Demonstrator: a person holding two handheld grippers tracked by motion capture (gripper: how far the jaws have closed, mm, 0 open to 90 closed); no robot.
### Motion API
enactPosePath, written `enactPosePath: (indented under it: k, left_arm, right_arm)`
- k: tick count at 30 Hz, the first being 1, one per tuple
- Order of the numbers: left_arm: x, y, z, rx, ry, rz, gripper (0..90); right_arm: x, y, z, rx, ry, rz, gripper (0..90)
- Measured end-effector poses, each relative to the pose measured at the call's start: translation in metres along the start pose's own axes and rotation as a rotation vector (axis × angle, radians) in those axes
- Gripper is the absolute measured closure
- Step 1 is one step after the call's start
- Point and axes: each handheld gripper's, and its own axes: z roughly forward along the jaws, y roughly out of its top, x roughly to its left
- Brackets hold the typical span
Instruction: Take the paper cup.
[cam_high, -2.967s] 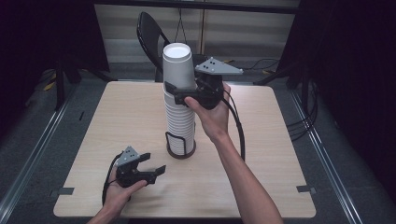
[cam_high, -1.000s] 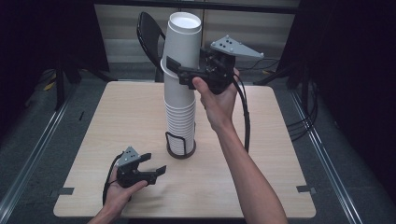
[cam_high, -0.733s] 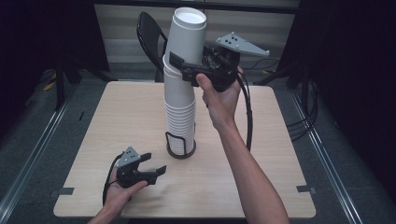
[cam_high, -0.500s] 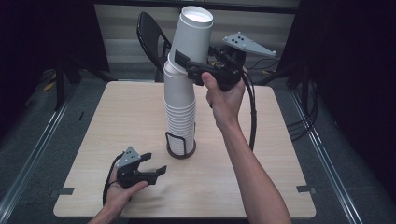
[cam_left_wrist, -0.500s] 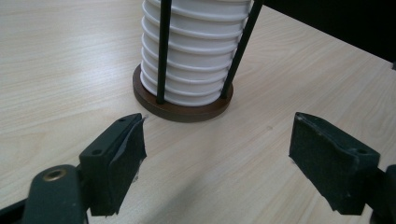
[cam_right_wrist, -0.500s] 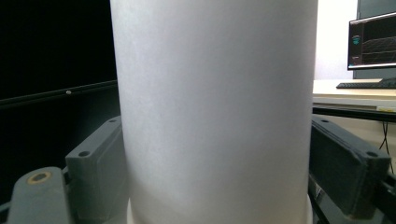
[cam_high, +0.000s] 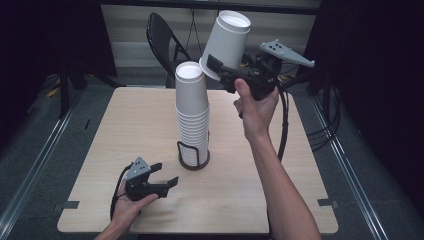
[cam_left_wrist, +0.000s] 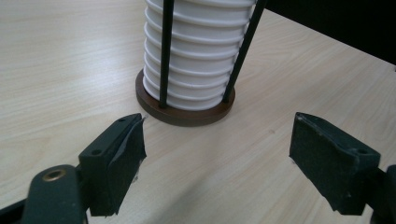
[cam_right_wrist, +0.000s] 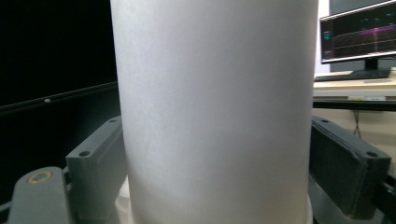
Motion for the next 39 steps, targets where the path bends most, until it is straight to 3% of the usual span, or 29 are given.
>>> enactPosePath:
  k: [9, 15, 26, 36, 39]
  left_arm:
    - [-0.002, 0.002, -0.002, -0.033, 0.015, 0.017, 16.3]
    - [-0.008, 0.007, -0.002, -0.042, -0.003, 0.058, 16.4]
    - [-0.015, 0.012, -0.003, -0.052, -0.027, 0.065, 16.4]
    - [-0.025, 0.025, -0.003, -0.098, -0.035, 0.098, 16.0]
    - [-0.027, 0.03, -0.002, -0.104, -0.038, 0.091, 16.2]
  right_arm:
    - [-0.019, -0.004, -0.023, 0.022, -0.062, 0.018, 13.0]
    - [-0.03, -0.018, -0.032, 0.05, -0.097, 0.03, 13.1]
    - [-0.039, -0.061, -0.049, 0.11, -0.083, 0.088, 13.0]
    - [-0.044, -0.092, -0.064, 0.136, -0.059, 0.168, 13.0]
    - [-0.045, -0.103, -0.068, 0.142, -0.046, 0.199, 13.0]
